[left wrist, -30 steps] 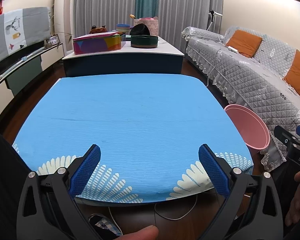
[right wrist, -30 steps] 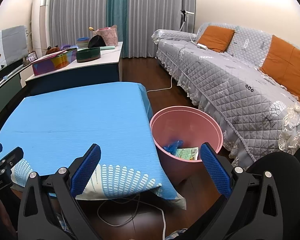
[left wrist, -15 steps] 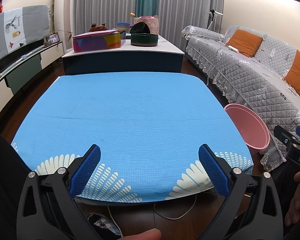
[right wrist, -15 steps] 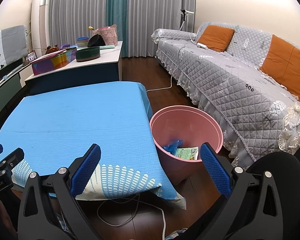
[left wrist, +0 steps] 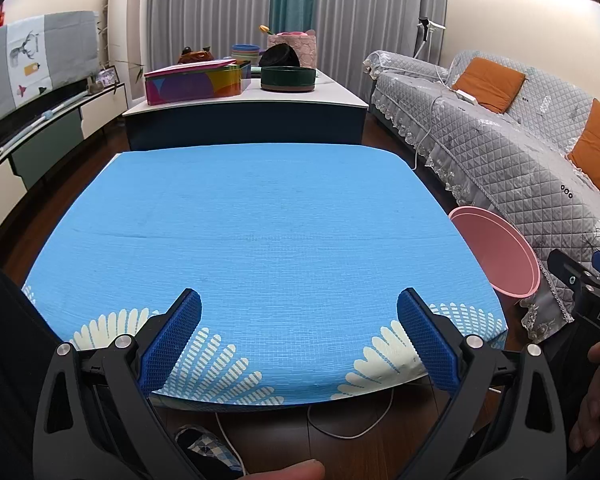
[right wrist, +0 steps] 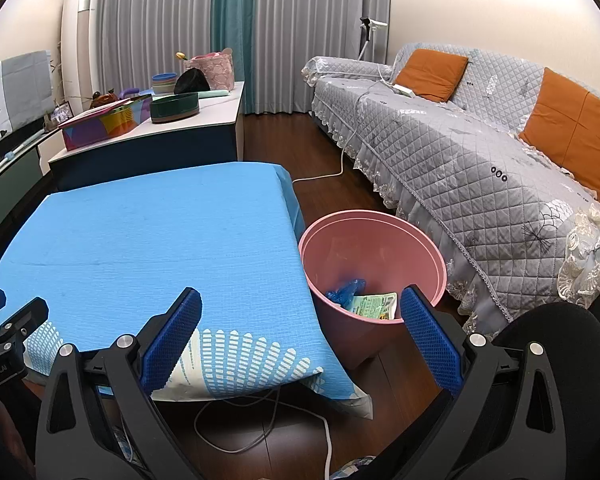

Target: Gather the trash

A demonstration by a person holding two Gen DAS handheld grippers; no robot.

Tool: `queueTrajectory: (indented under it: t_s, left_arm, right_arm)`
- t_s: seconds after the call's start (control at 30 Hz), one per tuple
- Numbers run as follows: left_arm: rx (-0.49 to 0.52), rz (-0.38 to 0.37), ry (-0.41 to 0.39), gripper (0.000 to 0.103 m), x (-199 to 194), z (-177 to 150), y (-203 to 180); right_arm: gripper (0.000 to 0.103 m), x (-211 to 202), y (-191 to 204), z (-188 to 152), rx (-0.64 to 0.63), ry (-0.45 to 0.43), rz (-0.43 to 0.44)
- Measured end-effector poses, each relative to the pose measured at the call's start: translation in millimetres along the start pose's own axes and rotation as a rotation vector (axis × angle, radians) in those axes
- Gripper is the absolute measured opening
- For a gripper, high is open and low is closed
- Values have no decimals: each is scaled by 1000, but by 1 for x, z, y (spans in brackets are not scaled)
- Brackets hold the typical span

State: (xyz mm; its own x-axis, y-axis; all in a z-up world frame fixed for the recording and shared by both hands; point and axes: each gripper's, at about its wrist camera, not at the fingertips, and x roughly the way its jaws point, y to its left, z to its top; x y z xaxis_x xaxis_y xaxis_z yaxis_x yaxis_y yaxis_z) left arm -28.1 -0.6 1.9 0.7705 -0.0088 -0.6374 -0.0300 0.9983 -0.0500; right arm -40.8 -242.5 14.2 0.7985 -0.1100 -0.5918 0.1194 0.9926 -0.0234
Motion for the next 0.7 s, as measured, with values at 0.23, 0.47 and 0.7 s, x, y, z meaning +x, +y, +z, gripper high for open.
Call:
queueTrajectory:
  t_s: [0.23, 0.47, 0.7]
  left_arm:
    - [2, 1, 0, 95, 0, 0, -1]
    - [3, 2, 0, 95, 0, 0, -1]
    - [4, 2, 1, 95, 0, 0, 1]
  right_arm:
    - [98, 1, -1, 0, 2, 0, -1]
    - [98, 1, -2, 0, 2, 0, 0]
    - [98, 1, -2, 0, 2, 0, 0]
